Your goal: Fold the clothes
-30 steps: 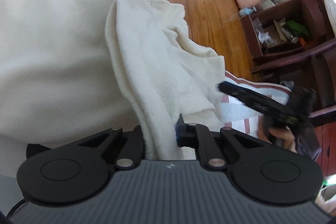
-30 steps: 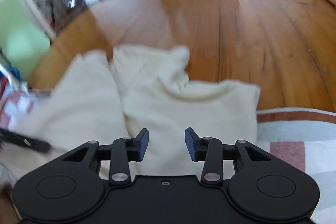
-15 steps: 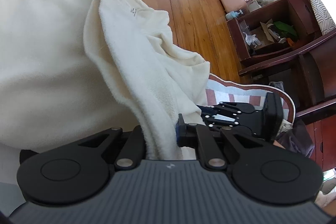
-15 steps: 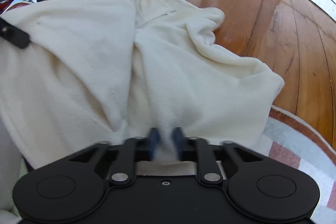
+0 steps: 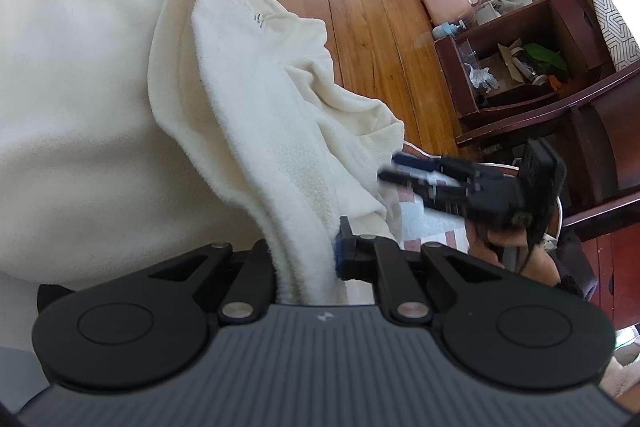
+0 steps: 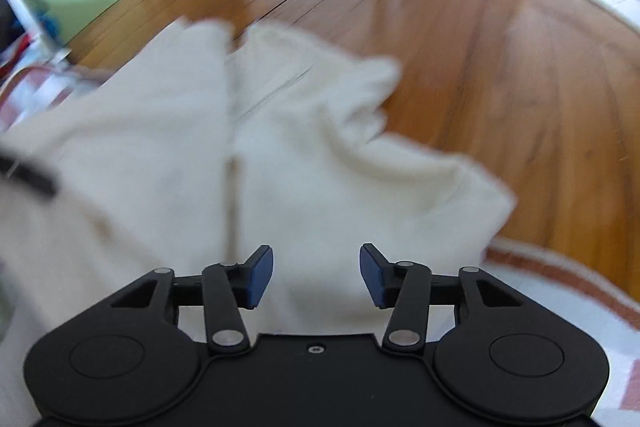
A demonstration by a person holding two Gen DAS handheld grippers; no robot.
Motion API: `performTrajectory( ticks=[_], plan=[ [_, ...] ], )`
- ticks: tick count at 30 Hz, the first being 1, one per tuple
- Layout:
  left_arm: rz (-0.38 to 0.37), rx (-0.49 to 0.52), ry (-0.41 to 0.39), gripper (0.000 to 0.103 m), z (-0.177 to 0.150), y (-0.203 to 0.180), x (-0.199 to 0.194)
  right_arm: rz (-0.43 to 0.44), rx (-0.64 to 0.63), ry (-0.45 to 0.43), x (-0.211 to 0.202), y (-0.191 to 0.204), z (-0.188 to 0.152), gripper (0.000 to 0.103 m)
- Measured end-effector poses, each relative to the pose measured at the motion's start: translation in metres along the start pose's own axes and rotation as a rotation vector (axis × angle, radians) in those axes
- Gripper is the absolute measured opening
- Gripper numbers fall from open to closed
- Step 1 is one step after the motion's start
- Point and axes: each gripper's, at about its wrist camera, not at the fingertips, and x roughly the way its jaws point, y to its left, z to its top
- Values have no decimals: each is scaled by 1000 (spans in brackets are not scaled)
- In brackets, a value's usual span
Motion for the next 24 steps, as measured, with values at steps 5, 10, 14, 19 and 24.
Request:
performTrajectory(
  ticks=[5,10,14,19,24],
  plan=[
    [-1,-4,-1,9,-1,0,1,-21,16,64,39,-7,-9,48],
    [-1,-6,-7,9,-1,-1,0,-258,83,-34,39,-11,-17,30],
    [2,4,-14,9,-1,-2,2,-283,162,-65,15,-20,-16,24],
    [7,0,-15,9,0,1,4,-21,61,-110,-17,19,-30,27],
    [59,75,8,9,10,-16,7,-238,-5,-20,2,6,-77,64]
  ],
)
